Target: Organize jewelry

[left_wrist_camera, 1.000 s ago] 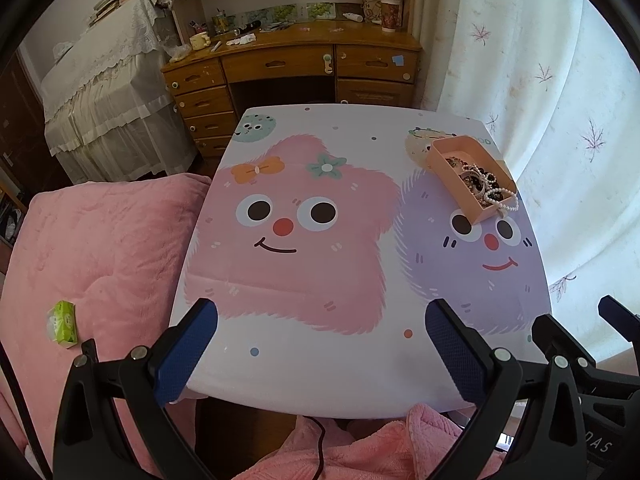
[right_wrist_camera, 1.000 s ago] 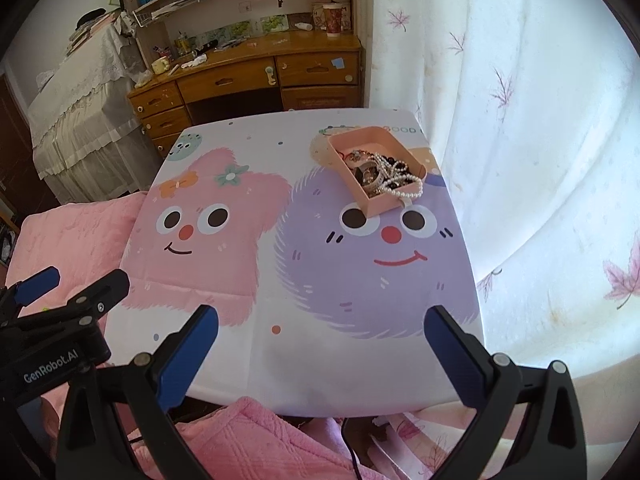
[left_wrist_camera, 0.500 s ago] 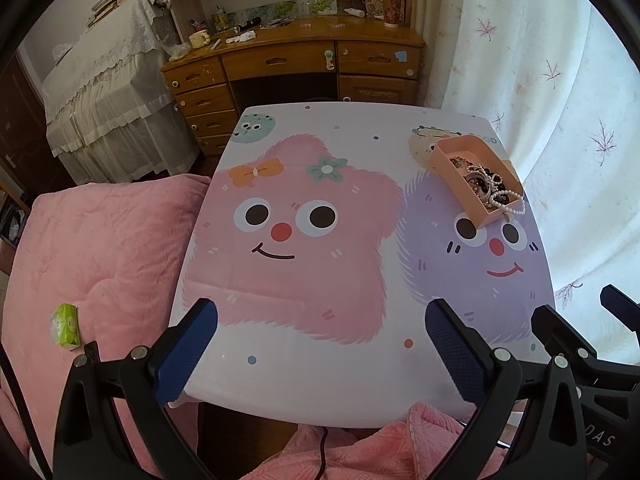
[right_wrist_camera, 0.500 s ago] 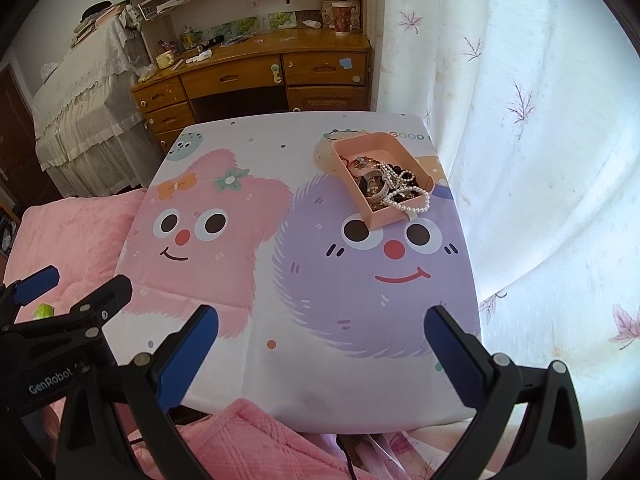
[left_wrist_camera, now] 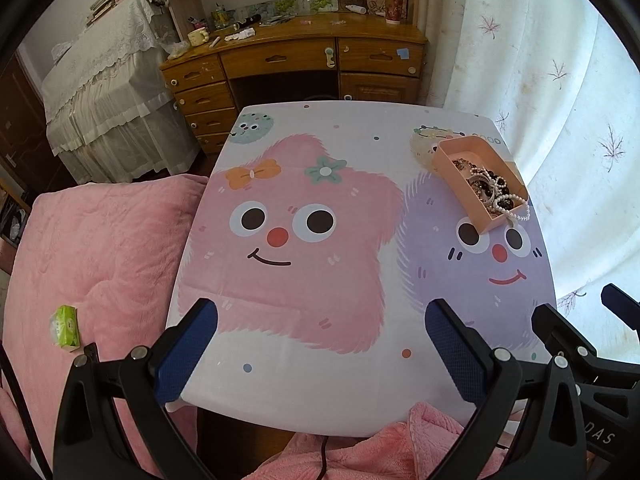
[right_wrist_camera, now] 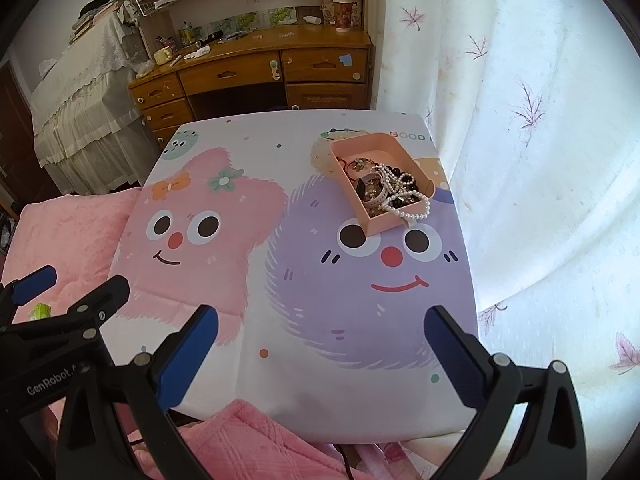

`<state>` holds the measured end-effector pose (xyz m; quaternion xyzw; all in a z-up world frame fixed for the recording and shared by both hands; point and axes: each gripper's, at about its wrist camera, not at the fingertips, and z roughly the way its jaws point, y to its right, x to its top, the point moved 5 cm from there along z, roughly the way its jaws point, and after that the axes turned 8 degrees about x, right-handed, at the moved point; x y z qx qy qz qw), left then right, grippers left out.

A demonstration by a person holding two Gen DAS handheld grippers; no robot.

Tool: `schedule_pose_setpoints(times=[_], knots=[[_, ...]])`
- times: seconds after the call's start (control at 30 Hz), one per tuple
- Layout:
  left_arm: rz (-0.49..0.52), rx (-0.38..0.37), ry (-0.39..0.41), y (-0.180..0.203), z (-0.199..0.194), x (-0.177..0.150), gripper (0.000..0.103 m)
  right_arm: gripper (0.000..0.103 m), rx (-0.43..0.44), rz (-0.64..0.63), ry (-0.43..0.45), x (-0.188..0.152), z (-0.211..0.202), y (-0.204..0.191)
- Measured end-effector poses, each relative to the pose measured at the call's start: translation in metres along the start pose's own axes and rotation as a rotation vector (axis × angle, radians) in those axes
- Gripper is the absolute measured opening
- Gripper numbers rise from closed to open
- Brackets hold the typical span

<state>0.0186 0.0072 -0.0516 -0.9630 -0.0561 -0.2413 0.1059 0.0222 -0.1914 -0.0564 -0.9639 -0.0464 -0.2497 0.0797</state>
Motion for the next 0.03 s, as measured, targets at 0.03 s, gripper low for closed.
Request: schedule_pose_setpoints(times=[0.03], knots=[[0.002, 0.001, -0.001, 0.0001, 0.0010, 0.0014, 0.103, 0.103, -0.001, 0.001, -0.002, 0.0017, 0.0016, 0.0011]])
